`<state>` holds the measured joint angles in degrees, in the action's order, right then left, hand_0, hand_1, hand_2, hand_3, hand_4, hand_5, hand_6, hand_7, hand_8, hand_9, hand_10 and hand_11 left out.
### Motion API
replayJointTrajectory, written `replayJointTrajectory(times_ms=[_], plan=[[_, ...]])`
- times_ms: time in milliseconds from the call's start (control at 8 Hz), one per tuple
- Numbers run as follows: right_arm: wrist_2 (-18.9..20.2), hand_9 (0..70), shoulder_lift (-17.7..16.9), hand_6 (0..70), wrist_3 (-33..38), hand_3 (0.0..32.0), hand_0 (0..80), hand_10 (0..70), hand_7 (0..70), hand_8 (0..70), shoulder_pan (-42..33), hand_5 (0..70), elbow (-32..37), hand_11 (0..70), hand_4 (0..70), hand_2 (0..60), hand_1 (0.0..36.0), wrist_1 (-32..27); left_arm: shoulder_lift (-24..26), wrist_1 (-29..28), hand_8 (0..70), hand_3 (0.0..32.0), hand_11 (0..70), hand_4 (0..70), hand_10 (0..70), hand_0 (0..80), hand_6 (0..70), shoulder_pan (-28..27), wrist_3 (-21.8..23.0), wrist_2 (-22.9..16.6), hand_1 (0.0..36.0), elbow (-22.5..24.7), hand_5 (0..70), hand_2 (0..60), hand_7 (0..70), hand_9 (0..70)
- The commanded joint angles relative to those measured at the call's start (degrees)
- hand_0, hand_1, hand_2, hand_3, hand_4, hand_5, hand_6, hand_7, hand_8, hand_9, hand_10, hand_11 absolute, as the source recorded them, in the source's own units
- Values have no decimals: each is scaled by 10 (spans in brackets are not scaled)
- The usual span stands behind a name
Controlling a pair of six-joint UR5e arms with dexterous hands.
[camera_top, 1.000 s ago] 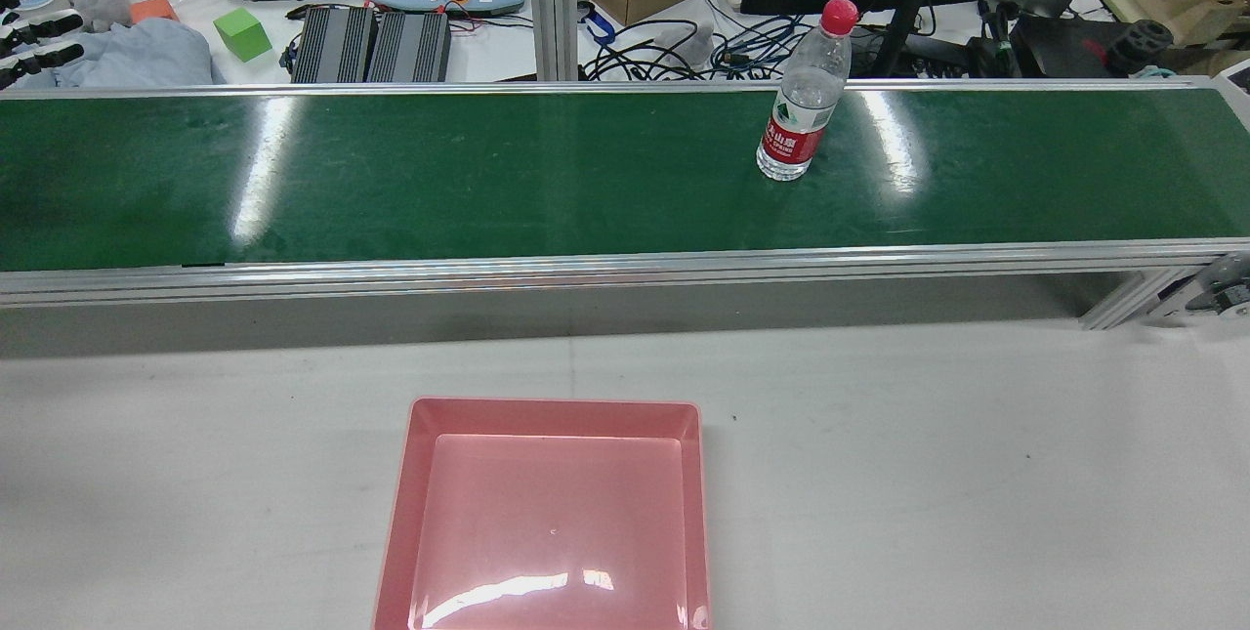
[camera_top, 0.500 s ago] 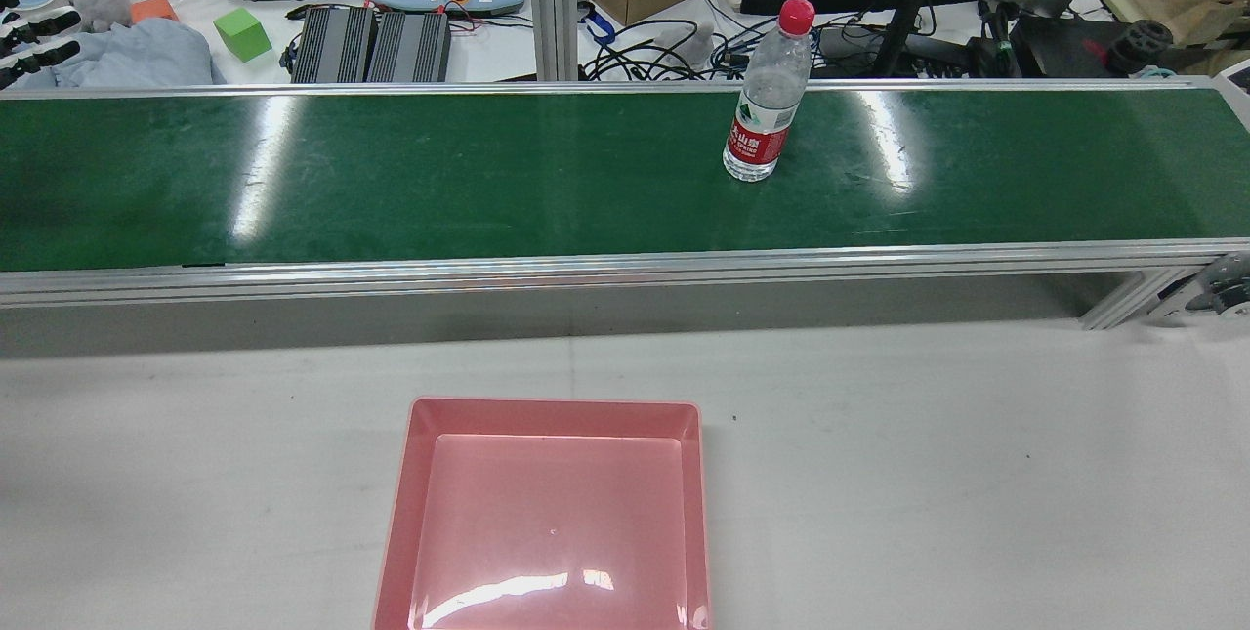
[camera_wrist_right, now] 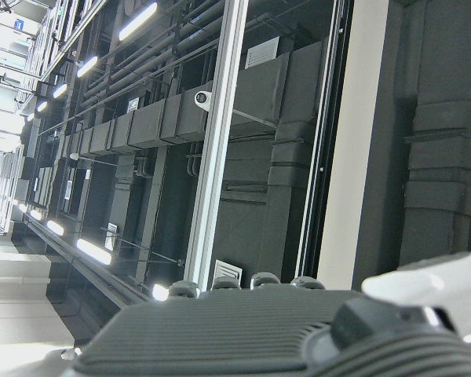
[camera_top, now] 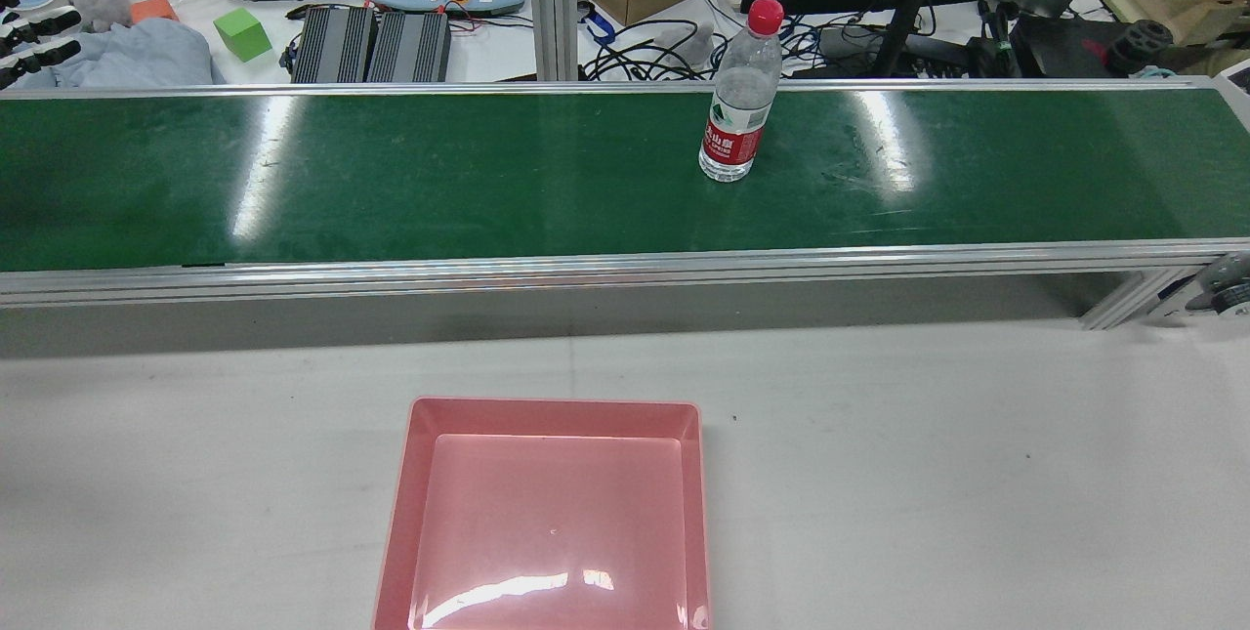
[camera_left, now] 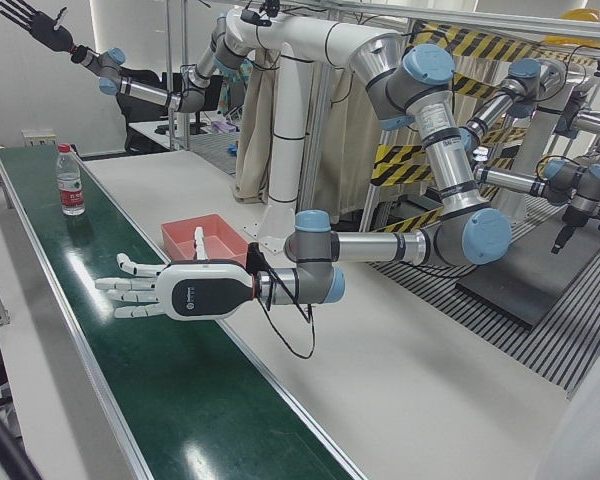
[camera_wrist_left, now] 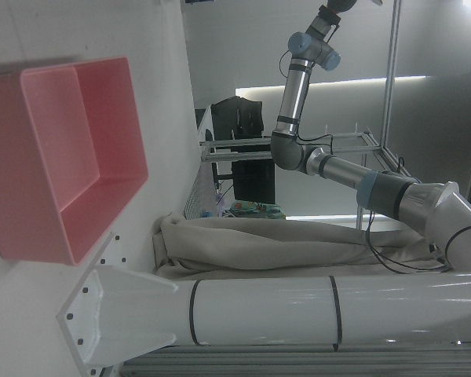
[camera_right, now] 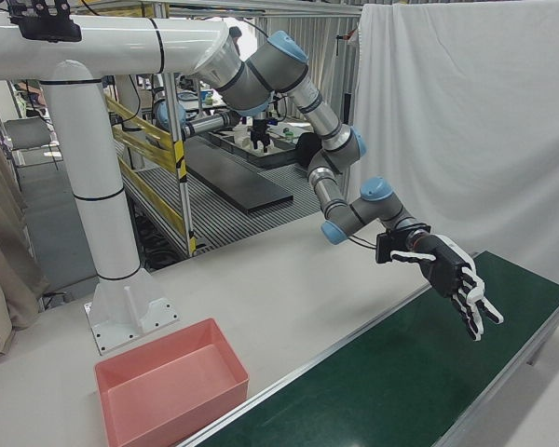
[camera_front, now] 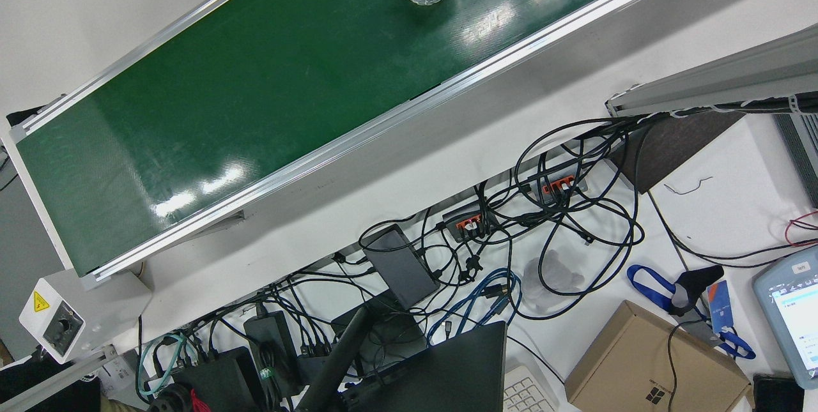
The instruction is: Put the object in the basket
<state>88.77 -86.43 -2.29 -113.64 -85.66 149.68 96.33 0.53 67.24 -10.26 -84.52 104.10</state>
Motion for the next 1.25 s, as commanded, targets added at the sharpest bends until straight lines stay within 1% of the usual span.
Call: replayJointTrajectory(times_ms=[0, 500, 750, 875, 1125], plan=[[0, 0, 0, 0, 0, 0, 0, 0, 0, 0, 0, 0, -1, 0, 0, 0, 0, 0, 0, 0, 139, 84, 113, 77, 70, 517, 65, 0, 1, 1, 92, 1, 352, 0, 50, 131], [0, 0, -1, 0, 0, 0, 0, 0, 0, 0, 0, 0, -2, 0, 0, 0, 0, 0, 0, 0, 140, 90, 112, 74, 70, 517, 63, -1, 0, 1, 91, 1, 353, 0, 51, 133], [0, 0, 0, 0, 0, 0, 0, 0, 0, 0, 0, 0, -1, 0, 0, 0, 0, 0, 0, 0, 141, 84, 116, 77, 72, 519, 63, 0, 1, 1, 91, 1, 353, 0, 50, 134], [0, 0, 0, 0, 0, 0, 0, 0, 0, 0, 0, 0, 0, 0, 0, 0, 0, 0, 0, 0, 140, 86, 114, 73, 71, 516, 62, 0, 1, 1, 90, 1, 352, 0, 51, 133], [0, 0, -1, 0, 0, 0, 0, 0, 0, 0, 0, 0, -2, 0, 0, 0, 0, 0, 0, 0, 117, 102, 101, 38, 61, 515, 48, 1, 1, 1, 87, 0, 349, 0, 43, 120]])
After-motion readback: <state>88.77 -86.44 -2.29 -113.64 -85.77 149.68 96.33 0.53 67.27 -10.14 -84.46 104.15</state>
